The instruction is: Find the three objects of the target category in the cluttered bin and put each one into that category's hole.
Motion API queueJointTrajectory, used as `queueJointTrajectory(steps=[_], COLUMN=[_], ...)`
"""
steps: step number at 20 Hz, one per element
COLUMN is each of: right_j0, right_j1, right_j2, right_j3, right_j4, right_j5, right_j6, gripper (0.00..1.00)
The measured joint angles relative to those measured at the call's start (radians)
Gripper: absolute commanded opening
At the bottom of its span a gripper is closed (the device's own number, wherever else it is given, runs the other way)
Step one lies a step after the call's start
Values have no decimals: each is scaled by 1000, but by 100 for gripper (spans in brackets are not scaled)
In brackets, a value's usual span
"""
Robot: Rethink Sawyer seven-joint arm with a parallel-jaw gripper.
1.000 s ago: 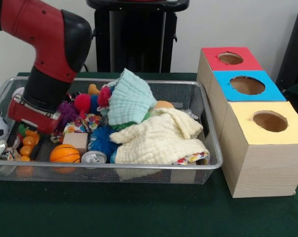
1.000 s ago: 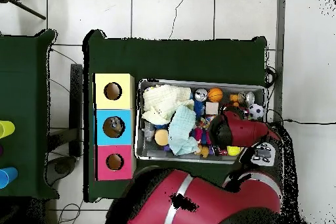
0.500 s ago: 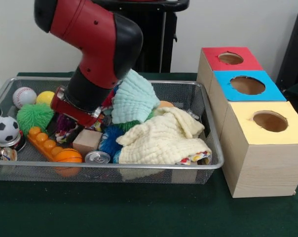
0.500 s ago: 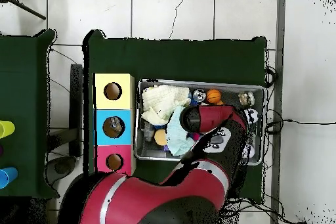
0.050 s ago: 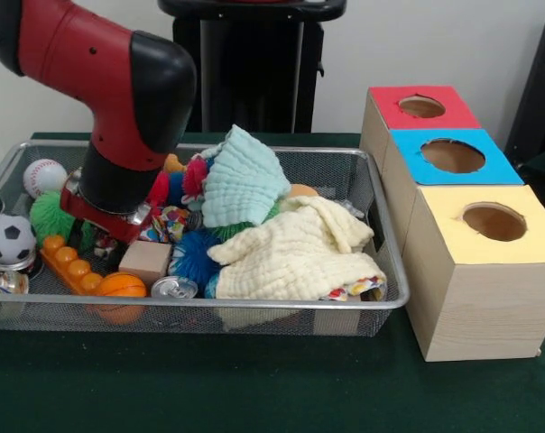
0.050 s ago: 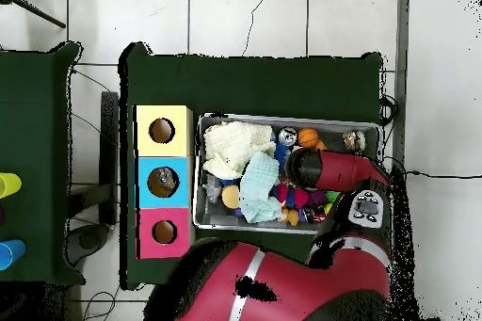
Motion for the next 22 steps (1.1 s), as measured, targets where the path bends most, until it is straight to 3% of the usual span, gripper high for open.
queueJointTrajectory(steps=[4, 9, 16, 22], right_j0=[-37, -11, 155, 253], right_j1=[-28, -25, 6, 5], right_j2=[49, 36, -93, -168], right_j3=[23, 29, 26, 25], right_j4=[-1, 0, 0, 0], right_j5=[0, 16, 80, 114], right_j6=[0, 0, 0, 0], gripper=[100, 100, 100, 100])
